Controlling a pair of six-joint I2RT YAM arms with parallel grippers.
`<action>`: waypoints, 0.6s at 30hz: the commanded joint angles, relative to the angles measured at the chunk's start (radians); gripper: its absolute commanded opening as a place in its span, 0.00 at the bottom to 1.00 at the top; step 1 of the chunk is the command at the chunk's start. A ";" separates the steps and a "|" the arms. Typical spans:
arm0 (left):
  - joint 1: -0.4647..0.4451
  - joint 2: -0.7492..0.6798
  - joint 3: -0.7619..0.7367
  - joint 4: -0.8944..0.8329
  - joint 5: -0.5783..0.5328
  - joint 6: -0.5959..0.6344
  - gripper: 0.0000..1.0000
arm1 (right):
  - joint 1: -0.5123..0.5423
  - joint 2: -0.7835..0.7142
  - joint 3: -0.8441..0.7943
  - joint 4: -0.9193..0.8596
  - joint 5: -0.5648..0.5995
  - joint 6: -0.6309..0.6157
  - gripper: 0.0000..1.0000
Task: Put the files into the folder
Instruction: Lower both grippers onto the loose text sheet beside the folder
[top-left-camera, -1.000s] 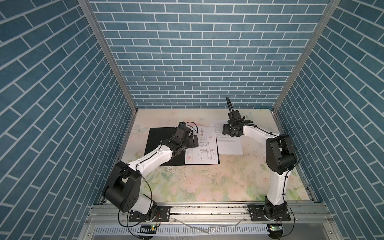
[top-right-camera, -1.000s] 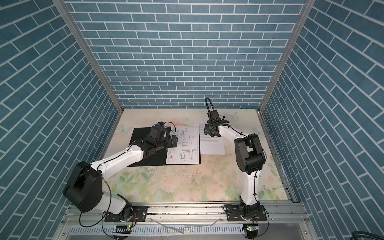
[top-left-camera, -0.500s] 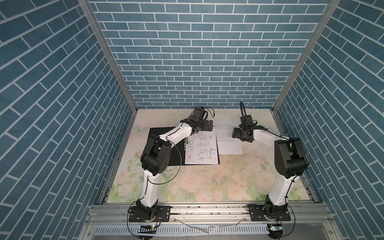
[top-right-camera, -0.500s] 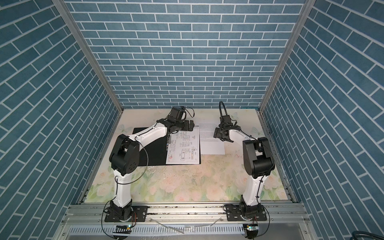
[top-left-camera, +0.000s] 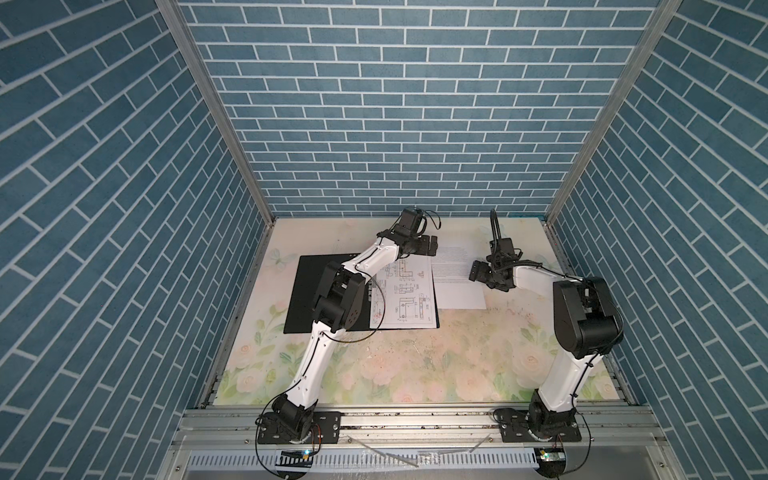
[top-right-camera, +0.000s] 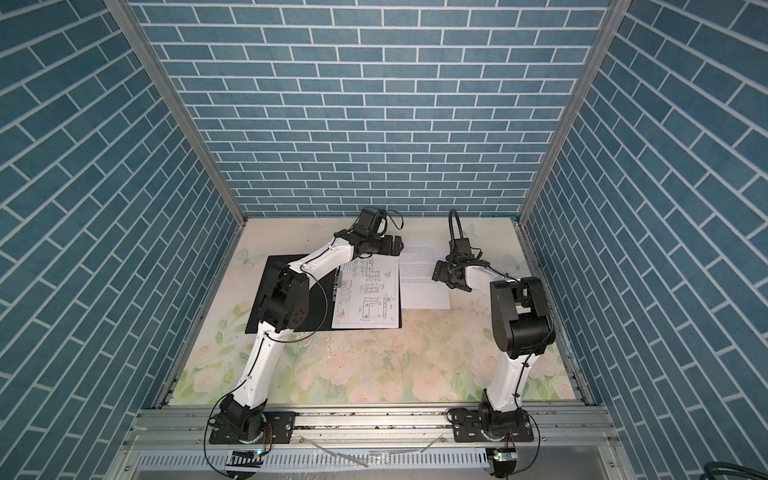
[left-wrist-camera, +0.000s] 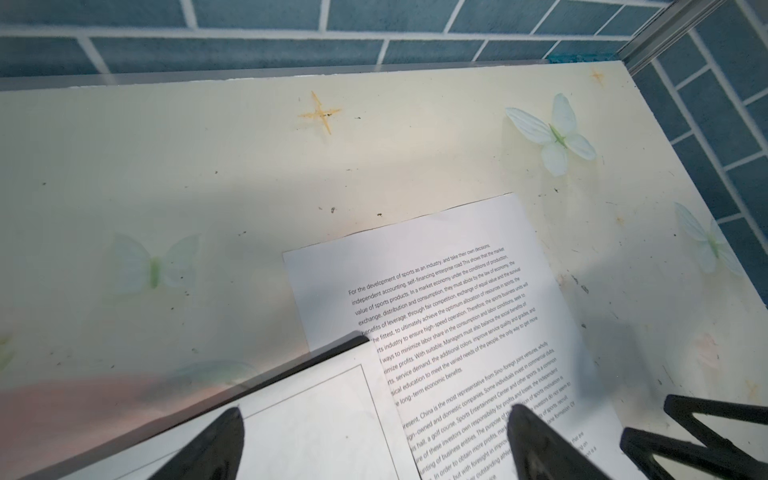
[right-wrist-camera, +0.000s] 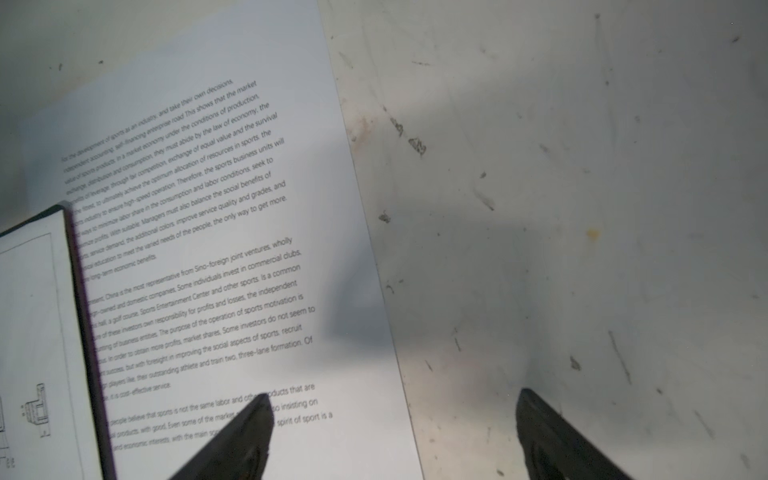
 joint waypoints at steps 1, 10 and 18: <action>0.003 0.073 0.099 -0.080 0.030 0.009 1.00 | -0.007 -0.035 -0.037 0.034 -0.032 0.024 0.91; 0.008 0.228 0.319 -0.160 0.091 -0.014 1.00 | -0.014 -0.042 -0.065 0.045 -0.056 0.040 0.90; 0.006 0.249 0.307 -0.158 0.114 -0.045 1.00 | -0.019 -0.052 -0.076 0.038 -0.063 0.052 0.89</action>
